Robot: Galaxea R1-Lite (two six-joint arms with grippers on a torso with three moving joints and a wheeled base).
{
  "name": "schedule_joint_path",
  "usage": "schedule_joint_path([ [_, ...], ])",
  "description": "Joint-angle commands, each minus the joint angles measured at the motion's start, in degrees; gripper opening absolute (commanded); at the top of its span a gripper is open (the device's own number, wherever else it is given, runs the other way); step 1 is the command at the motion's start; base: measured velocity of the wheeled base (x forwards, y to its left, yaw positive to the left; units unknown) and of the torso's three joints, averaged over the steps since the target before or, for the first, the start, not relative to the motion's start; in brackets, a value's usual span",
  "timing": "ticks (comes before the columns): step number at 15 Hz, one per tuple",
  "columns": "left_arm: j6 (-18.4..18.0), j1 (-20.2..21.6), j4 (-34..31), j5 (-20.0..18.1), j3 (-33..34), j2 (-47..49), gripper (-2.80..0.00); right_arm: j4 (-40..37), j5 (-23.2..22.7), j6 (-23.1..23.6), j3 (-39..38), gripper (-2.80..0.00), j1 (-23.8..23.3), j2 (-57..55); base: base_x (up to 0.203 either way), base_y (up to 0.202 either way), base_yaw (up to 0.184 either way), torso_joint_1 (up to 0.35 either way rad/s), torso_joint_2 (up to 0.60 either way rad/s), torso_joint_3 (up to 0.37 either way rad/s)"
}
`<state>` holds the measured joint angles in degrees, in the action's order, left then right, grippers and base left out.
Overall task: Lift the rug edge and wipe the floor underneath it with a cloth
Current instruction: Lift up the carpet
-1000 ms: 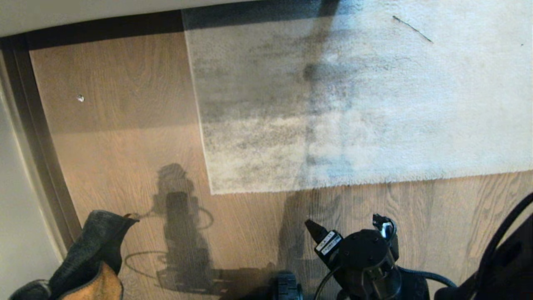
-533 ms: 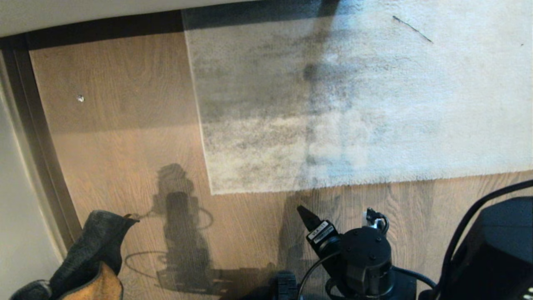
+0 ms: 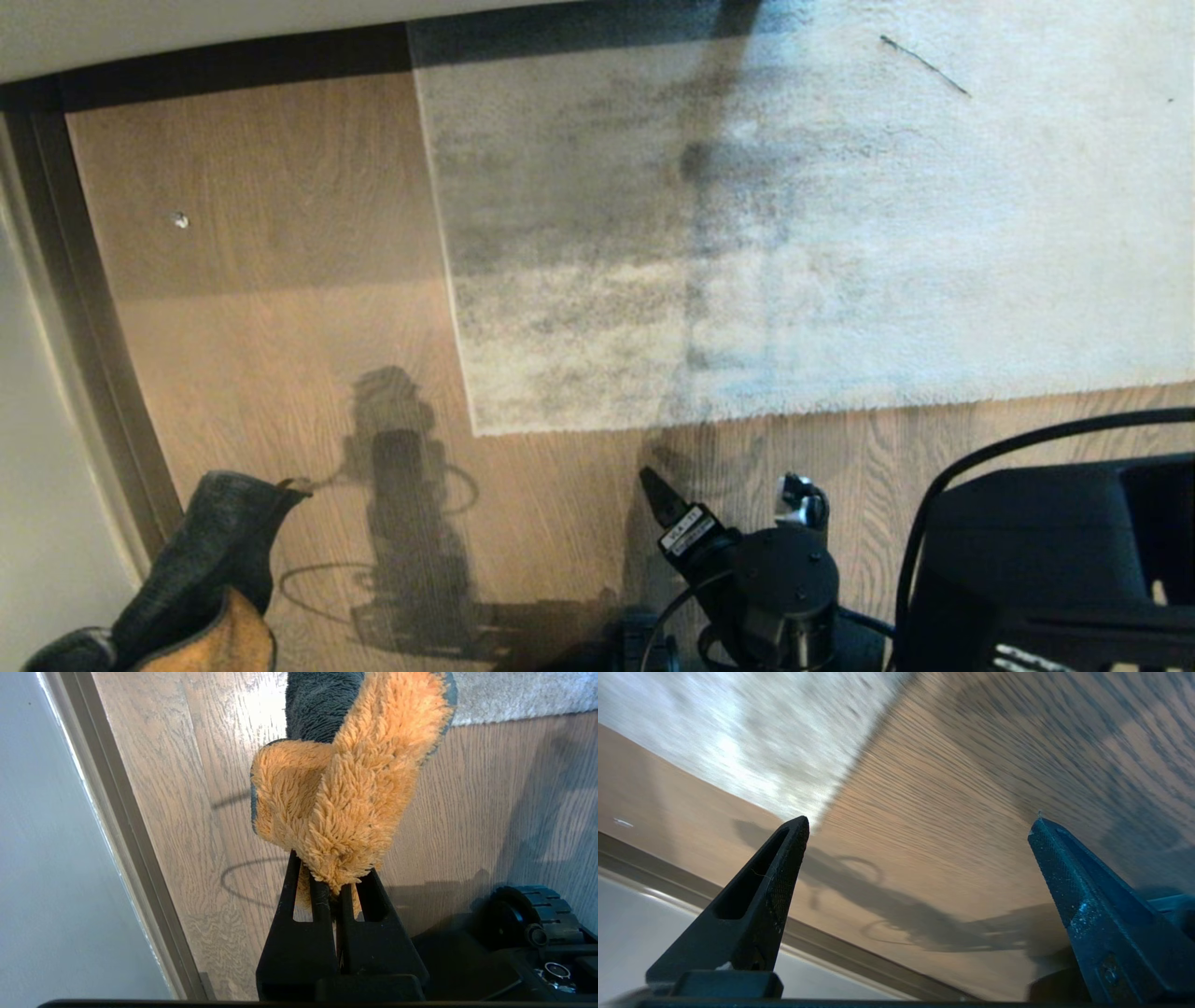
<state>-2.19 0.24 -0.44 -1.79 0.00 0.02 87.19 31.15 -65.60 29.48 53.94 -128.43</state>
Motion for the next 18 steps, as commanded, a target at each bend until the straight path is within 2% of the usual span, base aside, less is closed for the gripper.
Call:
schedule_joint_path([
  [1, 0.0, 0.0, 0.0, -0.1, 0.0, 0.0, -2.80, 2.7, 0.2, 0.2, 1.5, 0.00, 0.0, -3.5, 0.000, 0.000, 0.000, 0.000, 0.00, 0.000],
  [8, 0.0, 0.0, 0.0, -0.1, 0.0, 0.0, -2.80, 2.7, 0.2, 5.3, 8.7, 0.00, -0.1, -6.1, 0.000, 0.000, 0.000, 0.000, 0.00, 0.000],
  [18, 0.0, 0.0, 0.0, 0.0, 0.0, 0.0, -2.80, 2.7, 0.2, 16.3, 18.7, 0.00, -2.7, -10.5, 0.000, 0.000, 0.000, 0.000, 0.00, 0.000],
])
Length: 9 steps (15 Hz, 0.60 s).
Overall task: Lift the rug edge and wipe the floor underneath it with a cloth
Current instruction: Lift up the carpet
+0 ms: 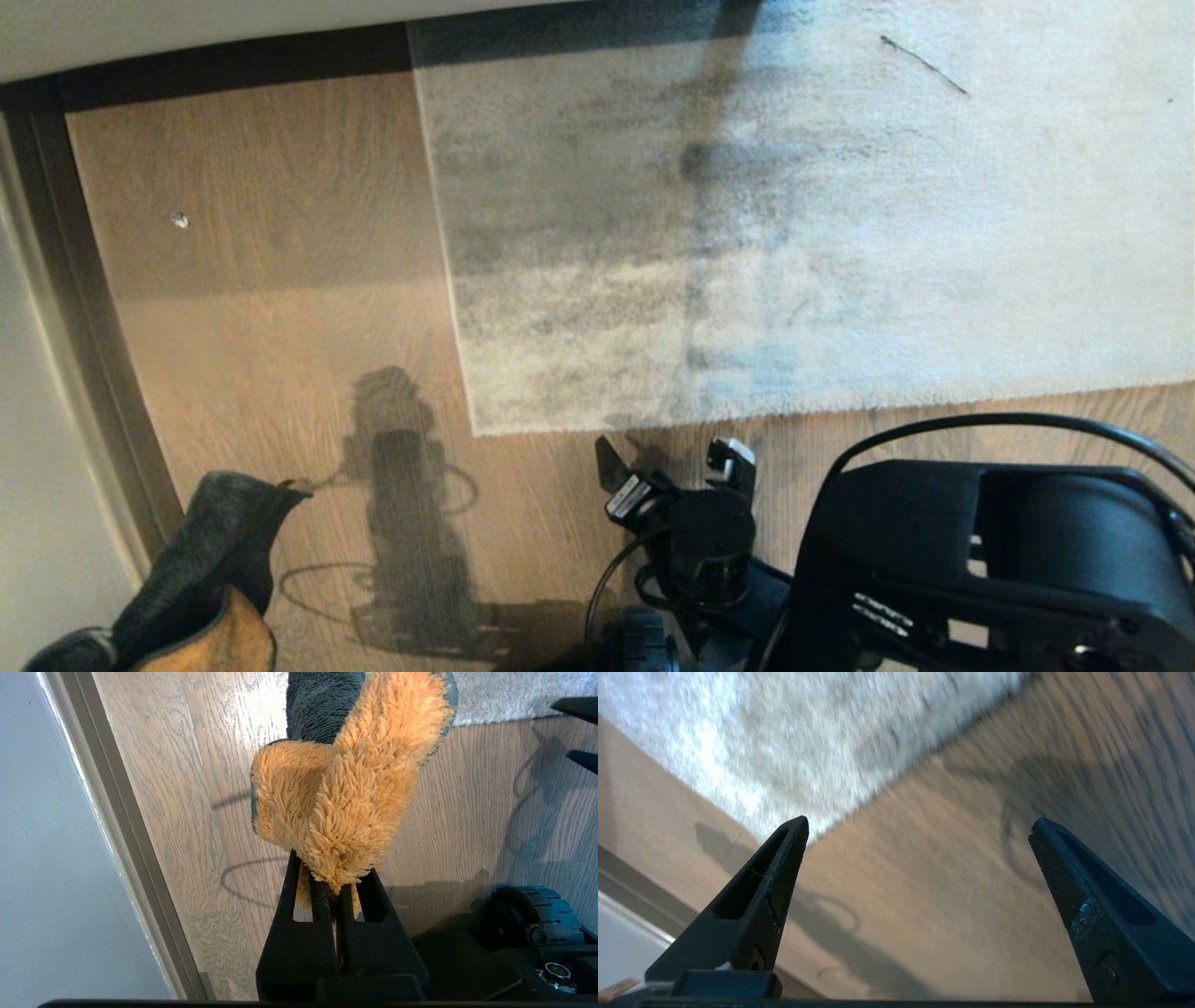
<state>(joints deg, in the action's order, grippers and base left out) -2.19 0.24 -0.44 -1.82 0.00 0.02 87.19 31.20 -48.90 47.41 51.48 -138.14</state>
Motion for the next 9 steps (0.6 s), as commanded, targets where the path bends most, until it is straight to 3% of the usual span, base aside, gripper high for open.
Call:
schedule_joint_path([
  [1, 0.0, 0.0, 0.0, 0.0, 0.0, 0.0, -2.80, 2.7, 0.2, 0.6, 1.6, 0.00, -0.6, -1.3, 0.000, 0.000, 0.000, 0.000, 0.00, 0.000],
  [9, 0.0, 0.0, 0.0, 0.0, 0.0, 0.0, -2.80, 2.7, 0.2, 6.5, 7.7, 0.00, -4.7, -2.6, 0.000, 0.000, 0.000, 0.000, 0.00, 0.000],
])
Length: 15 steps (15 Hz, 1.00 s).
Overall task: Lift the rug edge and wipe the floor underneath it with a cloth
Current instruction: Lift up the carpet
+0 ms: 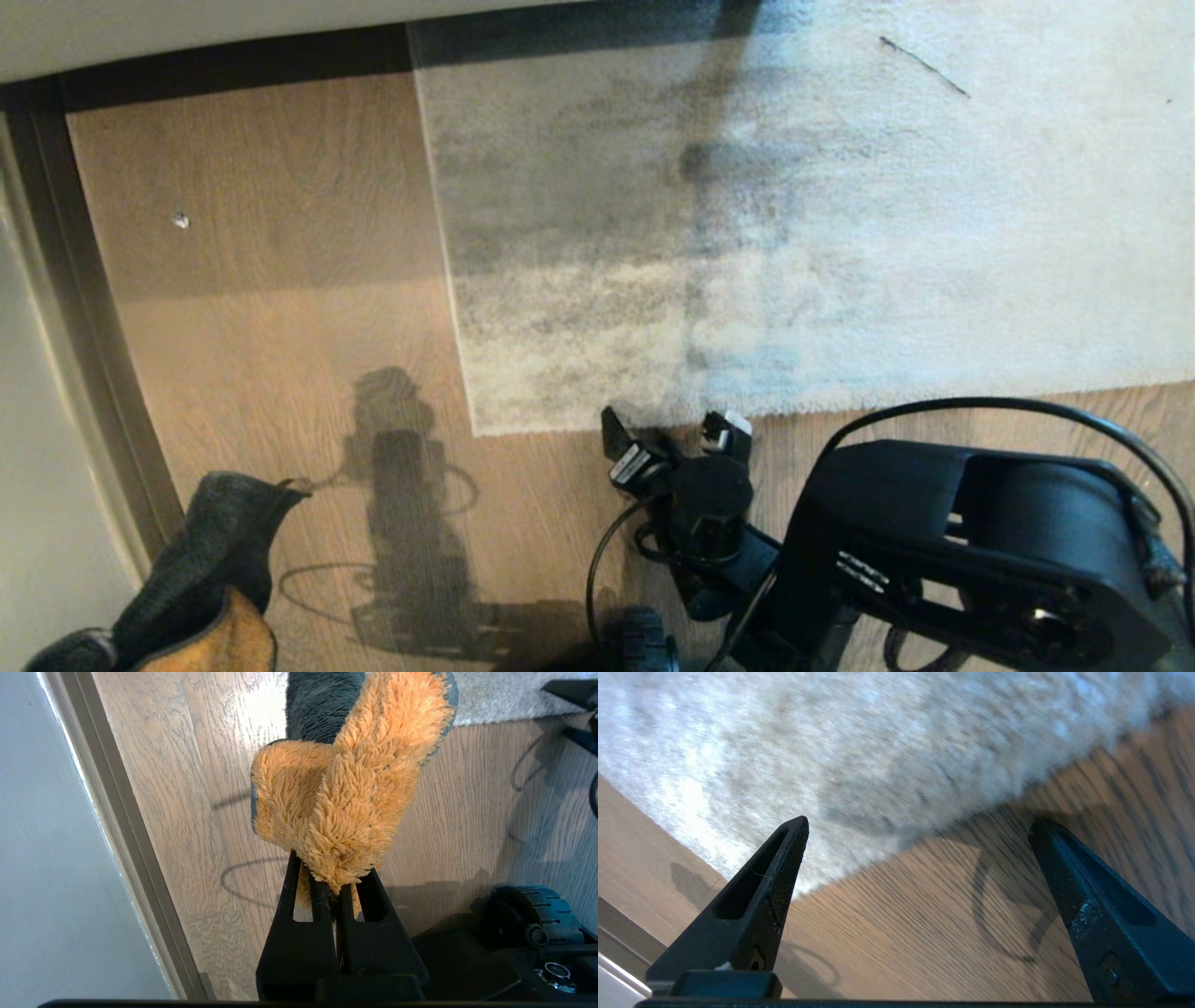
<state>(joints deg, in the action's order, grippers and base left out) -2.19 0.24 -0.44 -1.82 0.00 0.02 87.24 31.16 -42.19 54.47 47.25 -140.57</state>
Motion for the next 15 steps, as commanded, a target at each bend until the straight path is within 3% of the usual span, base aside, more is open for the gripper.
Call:
schedule_joint_path([
  [1, 0.0, 0.0, 0.0, 0.0, 0.0, 0.0, -2.80, 2.7, 0.2, 0.6, 1.3, 0.00, -0.7, -0.2, 0.000, 0.000, 0.000, 0.000, 0.00, 0.000],
  [7, 0.0, 0.0, 0.0, 0.0, 0.0, 0.0, -2.80, 2.7, 0.2, 3.5, 3.8, 0.00, -0.7, 2.2, 0.000, 0.000, 0.000, 0.000, 0.00, 0.000],
  [15, 0.0, 0.0, 0.0, 0.0, 0.0, 0.0, -2.80, 2.6, -0.8, 4.5, -2.9, 0.00, -0.7, 15.5, 0.000, 0.000, 0.000, 0.000, 0.00, 0.000],
])
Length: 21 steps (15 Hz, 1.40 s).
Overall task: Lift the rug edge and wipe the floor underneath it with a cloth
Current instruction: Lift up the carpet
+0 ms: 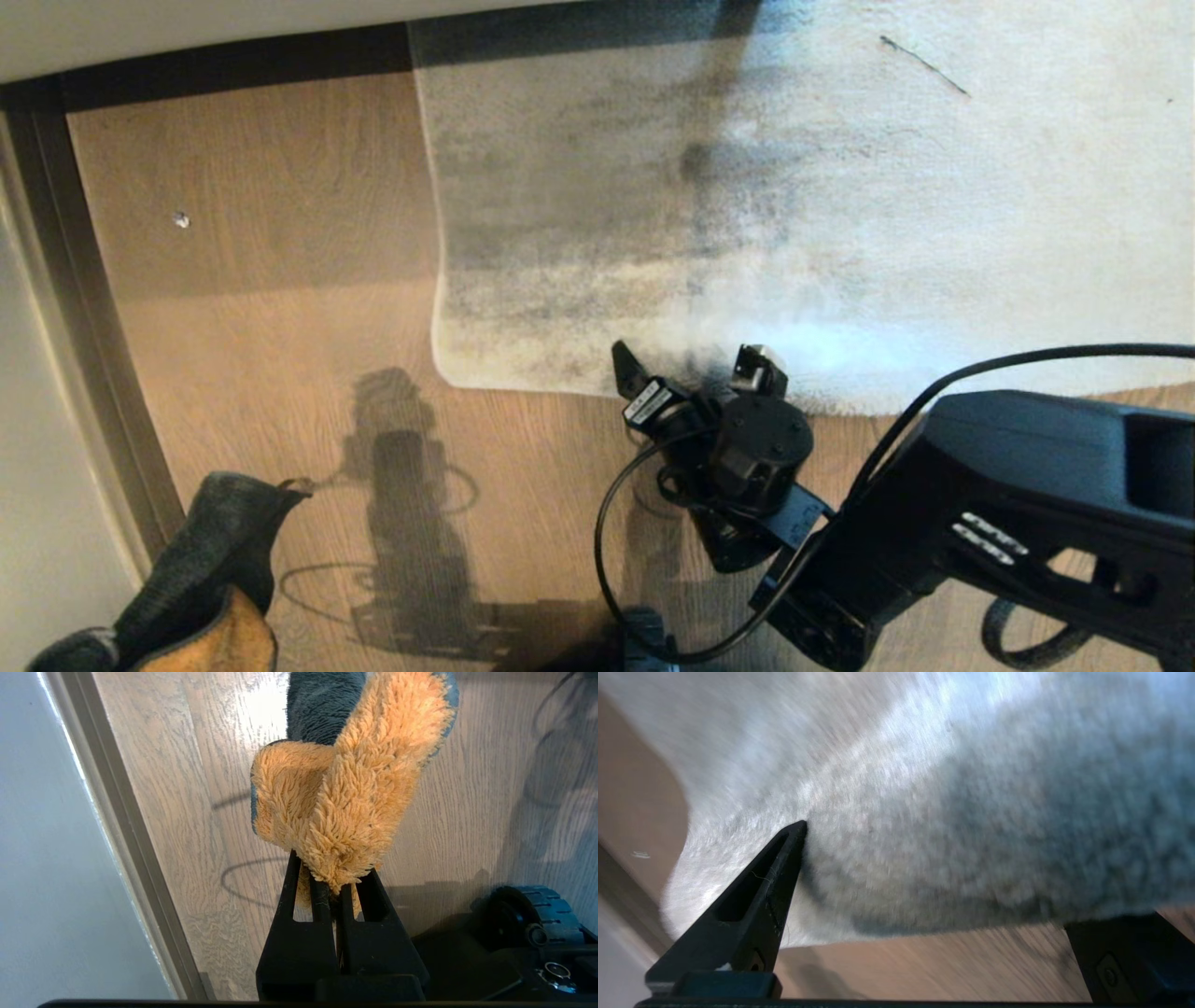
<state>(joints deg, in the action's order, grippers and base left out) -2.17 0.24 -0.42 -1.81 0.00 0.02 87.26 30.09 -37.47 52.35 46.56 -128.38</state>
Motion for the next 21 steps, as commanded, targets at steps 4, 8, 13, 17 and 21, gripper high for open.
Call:
schedule_joint_path([
  [4, 0.0, 0.0, 0.0, 0.0, 0.0, 0.0, -2.80, 2.0, -1.0, 1.6, -5.1, 0.00, 0.2, 9.6, 0.000, 0.000, 0.000, 0.000, 0.00, 0.000],
  [8, 0.0, 0.0, 0.0, 0.0, 0.0, 0.0, -2.80, 2.2, -2.1, 8.4, -7.6, 0.00, 0.1, 10.2, 0.000, 0.000, 0.000, 0.000, 0.00, 0.000],
  [13, 0.0, 0.0, 0.0, 0.0, 0.0, 0.0, -2.80, 2.5, -1.8, 19.9, -7.7, 0.00, 0.1, 7.0, 0.000, 0.000, 0.000, 0.000, 0.00, 0.000],
  [17, 0.0, 0.0, 0.0, 0.0, 0.0, 0.0, -2.80, 2.5, -1.6, 25.9, -11.7, 0.00, 0.1, 5.8, 0.000, 0.000, 0.000, 0.000, 0.00, 0.000],
  [21, 0.0, 0.0, 0.0, 0.0, 0.0, 0.0, -2.80, 2.6, -1.5, 29.5, -11.4, 0.00, -0.7, 5.0, 0.000, 0.000, 0.000, 0.000, 0.00, 0.000],
])
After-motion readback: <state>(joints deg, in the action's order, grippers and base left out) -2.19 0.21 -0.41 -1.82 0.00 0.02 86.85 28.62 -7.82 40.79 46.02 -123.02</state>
